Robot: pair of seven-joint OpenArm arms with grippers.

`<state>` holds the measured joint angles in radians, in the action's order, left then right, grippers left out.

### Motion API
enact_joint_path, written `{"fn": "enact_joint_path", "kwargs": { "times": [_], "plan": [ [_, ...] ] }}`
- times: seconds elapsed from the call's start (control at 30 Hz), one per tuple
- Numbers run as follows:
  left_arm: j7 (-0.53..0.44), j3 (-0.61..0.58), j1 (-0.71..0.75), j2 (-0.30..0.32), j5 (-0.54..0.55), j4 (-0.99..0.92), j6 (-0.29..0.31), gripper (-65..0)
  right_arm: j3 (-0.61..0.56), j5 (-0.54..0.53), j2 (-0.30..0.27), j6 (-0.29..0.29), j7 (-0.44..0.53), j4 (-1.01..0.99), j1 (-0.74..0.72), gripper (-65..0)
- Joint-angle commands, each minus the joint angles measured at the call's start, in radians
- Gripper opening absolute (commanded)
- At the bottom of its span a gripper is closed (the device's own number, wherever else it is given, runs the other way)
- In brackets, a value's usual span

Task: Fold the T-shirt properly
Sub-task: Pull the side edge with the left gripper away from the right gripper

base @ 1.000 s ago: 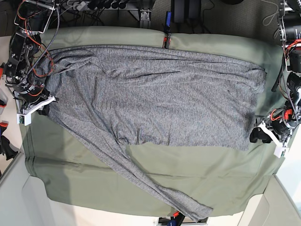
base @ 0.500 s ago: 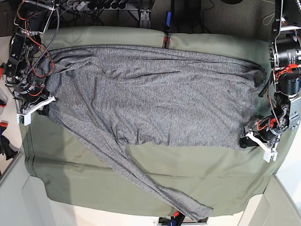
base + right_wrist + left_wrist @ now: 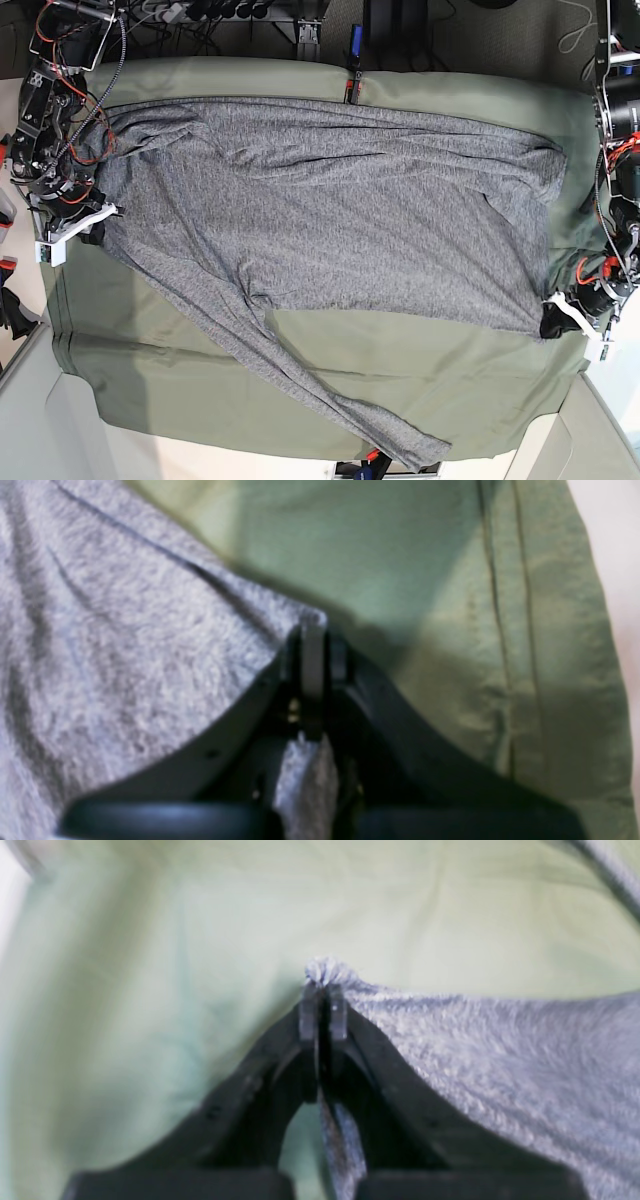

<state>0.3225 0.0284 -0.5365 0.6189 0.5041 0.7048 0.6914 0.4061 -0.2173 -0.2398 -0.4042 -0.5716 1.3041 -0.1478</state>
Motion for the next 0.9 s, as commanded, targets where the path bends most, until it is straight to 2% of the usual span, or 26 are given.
{"fn": "enact_joint_path", "kwargs": {
  "times": [0.0,0.1,0.4,0.67,0.87],
  "plan": [
    [0.012,0.005,-0.011,0.027,0.049,0.048,0.007,-65.0,0.006,-0.011,-0.029,-0.005,0.023,0.017,-0.017,-65.0],
    [0.071,0.005,0.051,0.055,0.113,0.141,0.007,-65.0,0.007,-0.044,-0.047,-0.005,0.022,0.043,0.002,-65.0],
    [0.071,0.013,0.311,0.116,0.127,0.451,0.007,-65.0,0.009,-0.055,-0.053,-0.004,-0.01,0.207,0.109,-65.0],
    [0.079,0.224,0.539,0.135,0.137,0.658,0.007,-65.0,0.077,-0.065,-0.066,-0.005,-0.008,0.369,0.254,-65.0],
    [0.078,0.308,0.659,0.125,0.15,0.742,0.007,-65.0,0.146,-0.118,-0.066,-0.025,-0.008,0.418,0.322,-65.0]
  ]
}}
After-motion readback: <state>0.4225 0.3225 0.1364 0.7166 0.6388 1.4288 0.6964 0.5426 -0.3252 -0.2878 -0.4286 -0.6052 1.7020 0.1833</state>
